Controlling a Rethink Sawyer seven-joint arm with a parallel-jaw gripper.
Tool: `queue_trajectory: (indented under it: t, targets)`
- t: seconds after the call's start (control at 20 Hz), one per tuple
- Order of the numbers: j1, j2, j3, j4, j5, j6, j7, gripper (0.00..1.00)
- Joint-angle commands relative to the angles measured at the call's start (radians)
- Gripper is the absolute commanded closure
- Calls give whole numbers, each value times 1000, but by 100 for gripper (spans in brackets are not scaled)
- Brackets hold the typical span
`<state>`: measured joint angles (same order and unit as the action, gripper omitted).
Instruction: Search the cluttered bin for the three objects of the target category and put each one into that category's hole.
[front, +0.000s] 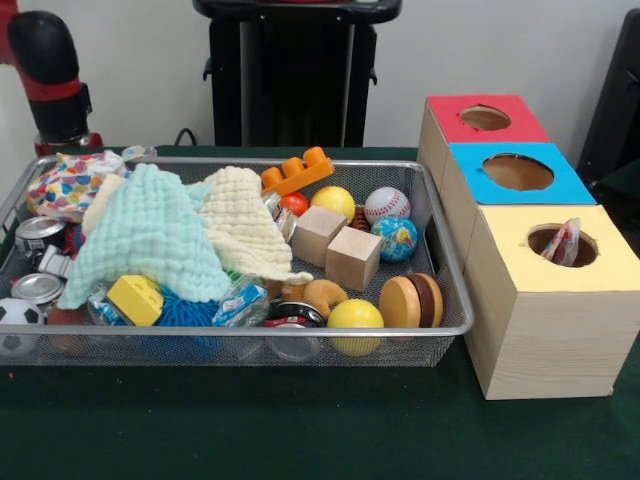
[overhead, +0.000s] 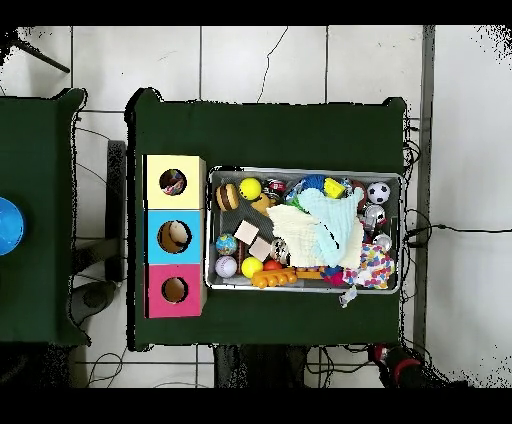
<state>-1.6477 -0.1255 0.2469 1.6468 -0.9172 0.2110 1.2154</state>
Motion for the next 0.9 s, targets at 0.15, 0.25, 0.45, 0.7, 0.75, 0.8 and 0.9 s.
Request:
queue_trajectory:
  t: [0.15, 0.25, 0.45, 0.7, 0.75, 0.8, 0.9]
  targets:
    - [165, -341, -53, 131, -38, 65, 9, 0]
    - [201, -412, -83, 178, -23, 78, 24, 0]
    - [245, -530, -99, 256, 18, 117, 21, 0]
    - [300, -638, -125, 337, 77, 170, 45, 0]
    - [308, -659, -129, 359, 86, 166, 56, 0]
    - [323, -679, -139, 382, 95, 161, 76, 0]
    - [341, -714, -147, 429, 109, 141, 102, 0]
